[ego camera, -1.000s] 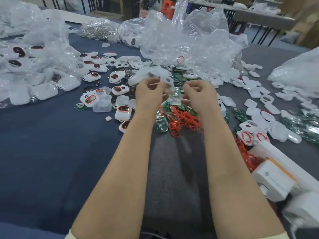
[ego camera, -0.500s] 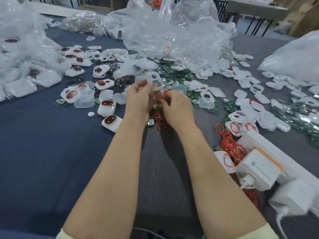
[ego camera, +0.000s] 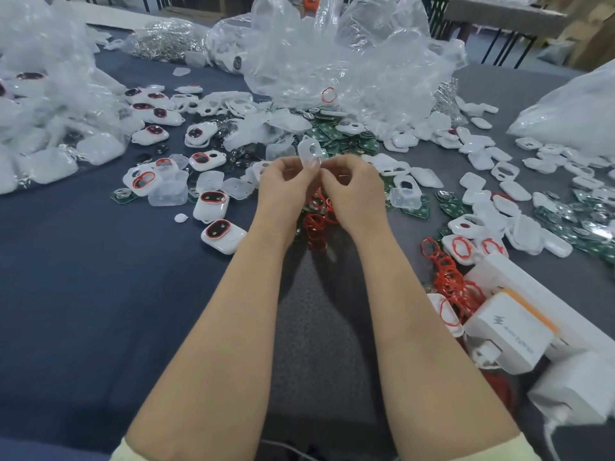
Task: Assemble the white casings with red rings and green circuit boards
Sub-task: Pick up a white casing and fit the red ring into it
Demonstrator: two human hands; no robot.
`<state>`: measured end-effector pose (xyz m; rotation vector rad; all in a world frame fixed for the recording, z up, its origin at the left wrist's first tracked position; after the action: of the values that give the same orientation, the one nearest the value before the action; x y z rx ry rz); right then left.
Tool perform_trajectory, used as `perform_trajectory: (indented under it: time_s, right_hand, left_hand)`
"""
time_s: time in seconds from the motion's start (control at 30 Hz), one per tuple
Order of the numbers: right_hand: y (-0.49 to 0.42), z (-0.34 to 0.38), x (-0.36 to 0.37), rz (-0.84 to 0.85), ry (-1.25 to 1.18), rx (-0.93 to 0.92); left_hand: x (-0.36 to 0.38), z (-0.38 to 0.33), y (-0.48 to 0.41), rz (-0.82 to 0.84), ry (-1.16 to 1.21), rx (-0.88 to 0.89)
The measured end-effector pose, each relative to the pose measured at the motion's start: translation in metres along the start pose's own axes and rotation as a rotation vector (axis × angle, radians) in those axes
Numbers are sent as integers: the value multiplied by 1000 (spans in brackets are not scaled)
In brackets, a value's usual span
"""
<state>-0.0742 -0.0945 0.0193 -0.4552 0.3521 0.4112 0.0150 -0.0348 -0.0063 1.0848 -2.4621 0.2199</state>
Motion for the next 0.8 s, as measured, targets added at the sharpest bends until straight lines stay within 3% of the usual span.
perform_trajectory:
  time_s: [0.17, 0.4, 0.57, 0.63, 0.8]
  right_hand:
    - [5, 5, -2, -86, -27, -52]
    - [6, 6, -4, -150, -87, -48]
    - [8, 12, -1, -1, -223, -81]
    - [10, 15, 2, 66, -174, -128]
    - [9, 18, -1, 74, -108, -186]
  left_hand:
    - [-1, 2, -1, 22, 53, -29]
    - [-1, 5, 1, -54, -99, -53]
    - [-5, 0, 1, -88, 5, -64]
    - [-8, -1, 1, -114, 34, -66]
    - [-7, -1, 2, -135, -130, -46]
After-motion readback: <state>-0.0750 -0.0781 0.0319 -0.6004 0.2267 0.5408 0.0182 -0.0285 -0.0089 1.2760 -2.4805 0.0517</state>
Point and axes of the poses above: each hand's wrist, its own y-axis away from the middle knuckle, its own x-axis out of the palm, z = x × y, the point moved 4 cm from there along -y, towards the middle knuckle
